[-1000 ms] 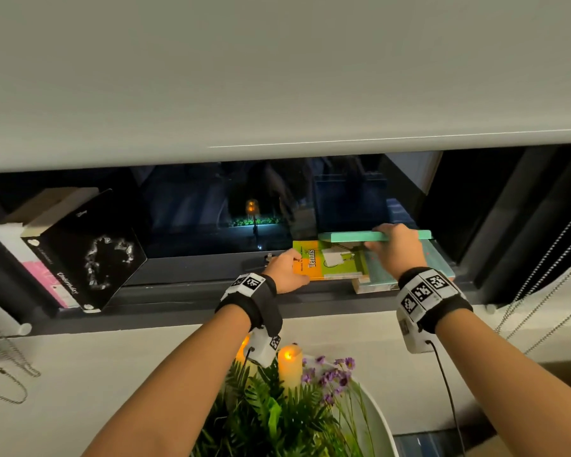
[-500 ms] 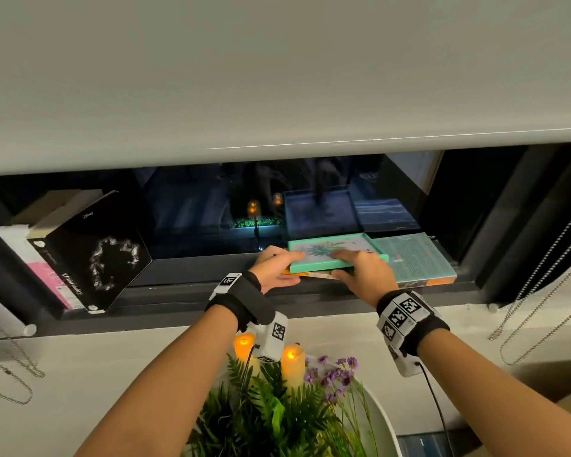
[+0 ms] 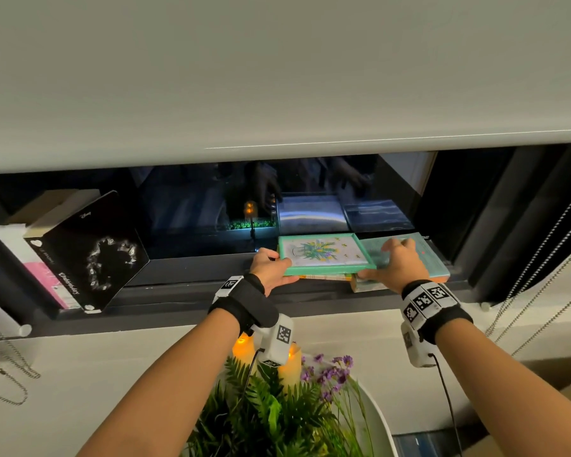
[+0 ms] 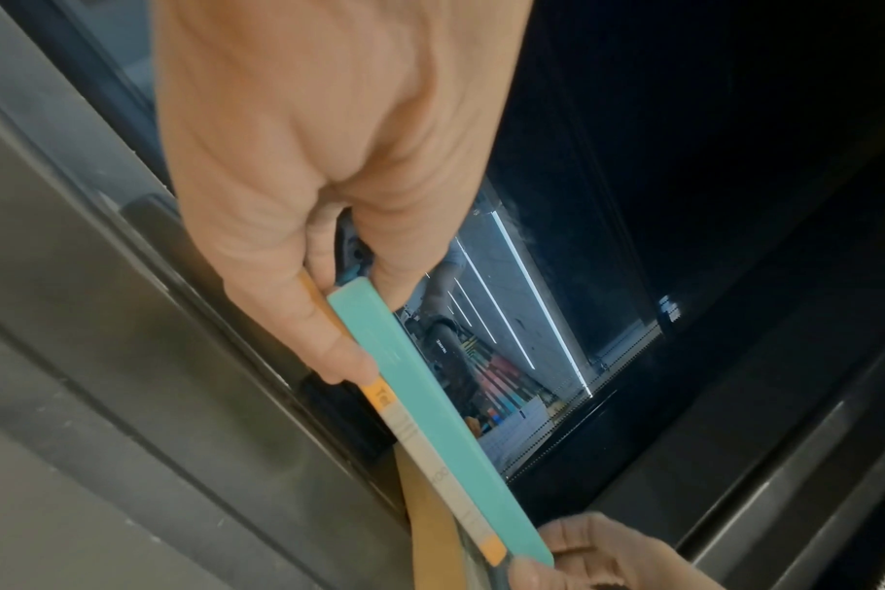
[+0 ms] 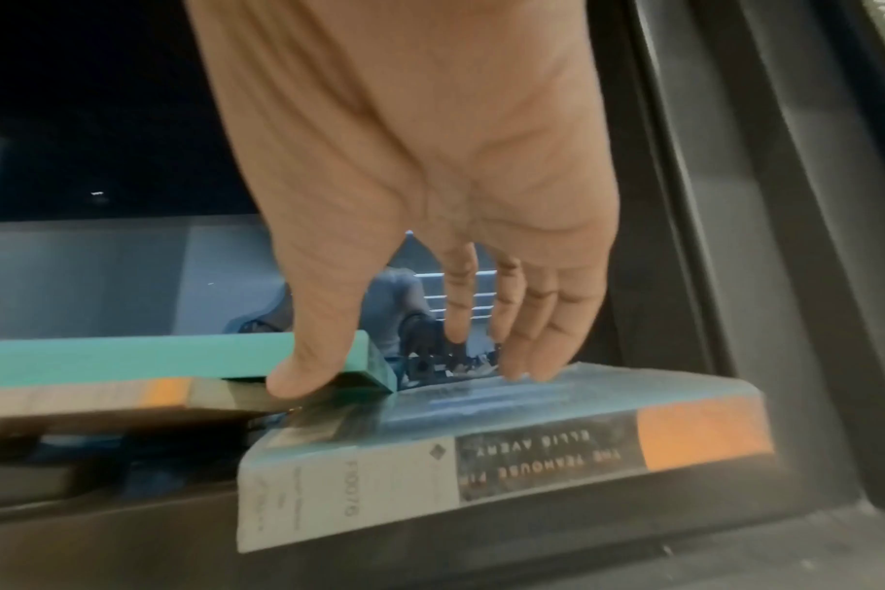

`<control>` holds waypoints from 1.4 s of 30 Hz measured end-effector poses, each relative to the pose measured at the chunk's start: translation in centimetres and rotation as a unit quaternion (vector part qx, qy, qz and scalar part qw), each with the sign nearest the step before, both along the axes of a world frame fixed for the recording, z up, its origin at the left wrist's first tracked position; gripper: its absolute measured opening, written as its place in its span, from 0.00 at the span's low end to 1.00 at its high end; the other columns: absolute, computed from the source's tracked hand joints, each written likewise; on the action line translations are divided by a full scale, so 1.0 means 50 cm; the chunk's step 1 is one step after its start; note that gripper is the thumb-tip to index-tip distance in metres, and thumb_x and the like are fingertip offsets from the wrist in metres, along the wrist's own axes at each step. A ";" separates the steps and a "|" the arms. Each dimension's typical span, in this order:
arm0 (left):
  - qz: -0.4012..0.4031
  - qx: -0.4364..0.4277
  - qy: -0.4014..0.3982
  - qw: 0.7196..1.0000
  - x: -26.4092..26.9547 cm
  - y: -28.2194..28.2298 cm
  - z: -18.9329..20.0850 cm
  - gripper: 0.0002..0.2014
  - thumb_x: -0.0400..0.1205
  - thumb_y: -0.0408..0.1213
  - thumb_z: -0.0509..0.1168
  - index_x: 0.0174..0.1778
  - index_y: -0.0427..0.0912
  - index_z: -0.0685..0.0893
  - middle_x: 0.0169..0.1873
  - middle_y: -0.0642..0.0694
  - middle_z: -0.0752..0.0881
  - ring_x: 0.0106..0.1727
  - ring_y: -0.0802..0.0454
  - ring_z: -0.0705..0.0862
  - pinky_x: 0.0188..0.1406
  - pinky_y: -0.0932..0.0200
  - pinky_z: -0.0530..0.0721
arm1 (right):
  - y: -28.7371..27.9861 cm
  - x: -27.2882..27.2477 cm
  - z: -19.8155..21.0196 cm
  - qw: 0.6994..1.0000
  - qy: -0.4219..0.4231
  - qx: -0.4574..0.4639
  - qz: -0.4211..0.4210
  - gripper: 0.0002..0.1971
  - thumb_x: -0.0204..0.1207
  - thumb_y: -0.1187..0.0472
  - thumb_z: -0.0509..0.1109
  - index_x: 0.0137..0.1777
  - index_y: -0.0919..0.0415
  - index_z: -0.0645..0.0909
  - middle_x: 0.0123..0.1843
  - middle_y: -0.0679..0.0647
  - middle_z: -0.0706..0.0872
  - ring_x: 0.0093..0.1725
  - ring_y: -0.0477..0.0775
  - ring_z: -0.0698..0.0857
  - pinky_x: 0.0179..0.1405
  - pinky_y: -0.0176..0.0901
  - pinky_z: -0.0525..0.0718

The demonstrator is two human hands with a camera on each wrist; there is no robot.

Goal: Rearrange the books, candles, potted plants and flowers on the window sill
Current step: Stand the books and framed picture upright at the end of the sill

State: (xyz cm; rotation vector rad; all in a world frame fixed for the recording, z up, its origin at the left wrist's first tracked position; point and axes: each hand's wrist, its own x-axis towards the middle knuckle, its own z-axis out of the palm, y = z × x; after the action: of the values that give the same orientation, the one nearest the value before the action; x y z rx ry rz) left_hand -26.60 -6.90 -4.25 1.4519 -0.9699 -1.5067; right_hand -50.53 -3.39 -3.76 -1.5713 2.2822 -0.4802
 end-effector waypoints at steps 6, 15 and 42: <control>0.022 0.007 0.015 1.000 0.003 0.002 0.000 0.11 0.83 0.25 0.63 0.60 0.35 0.71 0.64 0.32 0.80 0.53 0.44 0.85 0.48 0.54 0.87 | -0.001 -0.037 -0.030 0.983 0.006 0.119 -0.139 0.33 0.82 0.58 0.62 0.81 0.61 0.51 0.76 0.67 0.64 0.74 0.68 0.69 0.71 0.58 0.70; -0.010 0.009 0.022 1.000 0.016 0.008 0.002 0.10 0.79 0.21 0.67 0.49 0.36 0.74 0.63 0.33 0.81 0.56 0.42 0.86 0.47 0.55 0.87 | -0.019 -0.011 -0.052 0.923 -0.312 -0.014 -0.226 0.38 0.74 0.60 0.74 0.75 0.52 0.51 0.60 0.66 0.79 0.49 0.67 0.85 0.50 0.64 0.88; -0.050 -0.054 -0.223 0.972 -0.045 0.012 -0.043 0.35 0.67 0.31 0.81 0.69 0.37 0.74 0.64 0.41 0.80 0.66 0.46 0.79 0.68 0.53 0.79 | 0.071 0.016 0.057 0.902 -0.122 -0.405 -0.083 0.29 0.72 0.67 0.72 0.72 0.61 0.68 0.64 0.59 0.71 0.55 0.54 0.79 0.56 0.48 0.77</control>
State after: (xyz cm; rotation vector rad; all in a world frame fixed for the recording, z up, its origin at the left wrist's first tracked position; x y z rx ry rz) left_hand -28.85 -6.30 -6.38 1.7209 -1.3881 -1.1928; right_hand -49.75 0.18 -0.90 -1.4907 2.1232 -1.7407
